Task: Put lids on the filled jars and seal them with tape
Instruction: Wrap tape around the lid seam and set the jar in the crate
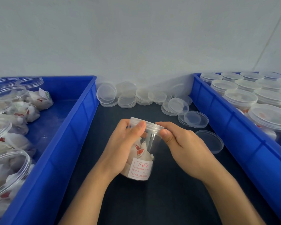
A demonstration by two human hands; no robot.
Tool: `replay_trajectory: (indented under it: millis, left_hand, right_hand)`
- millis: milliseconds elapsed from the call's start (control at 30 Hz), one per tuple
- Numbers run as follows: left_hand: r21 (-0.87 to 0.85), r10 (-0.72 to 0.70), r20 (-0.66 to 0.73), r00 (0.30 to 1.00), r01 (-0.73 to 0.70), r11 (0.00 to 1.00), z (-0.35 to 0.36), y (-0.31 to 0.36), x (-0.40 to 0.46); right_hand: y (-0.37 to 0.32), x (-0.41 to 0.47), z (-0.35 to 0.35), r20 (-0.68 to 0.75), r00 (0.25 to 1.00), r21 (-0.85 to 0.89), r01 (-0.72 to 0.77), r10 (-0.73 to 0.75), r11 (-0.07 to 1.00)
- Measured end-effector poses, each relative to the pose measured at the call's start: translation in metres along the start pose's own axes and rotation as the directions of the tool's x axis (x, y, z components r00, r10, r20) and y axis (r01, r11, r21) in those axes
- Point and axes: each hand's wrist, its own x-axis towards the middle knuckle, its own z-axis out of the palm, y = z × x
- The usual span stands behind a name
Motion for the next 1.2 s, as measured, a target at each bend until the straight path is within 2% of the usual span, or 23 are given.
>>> replay_trajectory:
  millis: [100, 167, 267, 333, 433, 533, 600, 900, 1200]
  left_hand:
    - [0.033, -0.015, 0.040, 0.999, 0.014, 0.999, 0.000, -0.001, -0.002]
    - [0.122, 0.006, 0.015, 1.000, -0.007, 0.993, 0.001, 0.001, -0.002]
    - [0.318, 0.066, -0.144, 0.987, -0.017, 0.948, 0.001, 0.005, -0.002]
    - [0.353, 0.114, -0.205, 0.972, -0.035, 0.935, 0.003, 0.005, -0.003]
    - [0.358, 0.113, -0.180, 0.977, -0.042, 0.933, 0.009, 0.006, -0.006]
    - [0.316, 0.114, -0.173, 0.978, -0.055, 0.947, 0.008, 0.005, -0.005]
    - [0.229, 0.085, -0.174, 0.981, -0.043, 0.972, 0.005, 0.005, -0.004]
    - [0.083, 0.035, -0.129, 0.991, -0.025, 0.996, -0.001, 0.006, -0.003]
    - [0.087, 0.049, -0.035, 0.998, -0.046, 0.995, -0.003, 0.003, -0.002]
  right_hand:
    - [-0.002, -0.002, 0.001, -0.002, 1.000, -0.062, -0.005, 0.005, 0.998]
    - [-0.003, -0.003, 0.001, -0.029, 1.000, -0.066, -0.014, 0.012, 0.998]
    - [-0.007, -0.004, 0.003, -0.068, 0.998, -0.093, -0.010, 0.004, 0.996]
    - [-0.010, -0.004, 0.006, -0.085, 0.996, -0.136, 0.009, -0.021, 0.991]
    - [-0.009, -0.005, 0.010, -0.096, 0.995, -0.124, 0.030, -0.042, 0.992]
    - [-0.002, -0.004, 0.010, -0.060, 0.998, 0.093, 0.014, -0.009, 0.996]
    - [0.001, -0.004, 0.009, -0.034, 0.999, 0.162, 0.033, -0.028, 0.986]
    - [0.002, -0.001, 0.004, -0.058, 0.996, -0.015, 0.073, -0.074, 0.997]
    - [0.002, -0.002, -0.001, -0.005, 0.999, 0.002, 0.054, -0.054, 0.999]
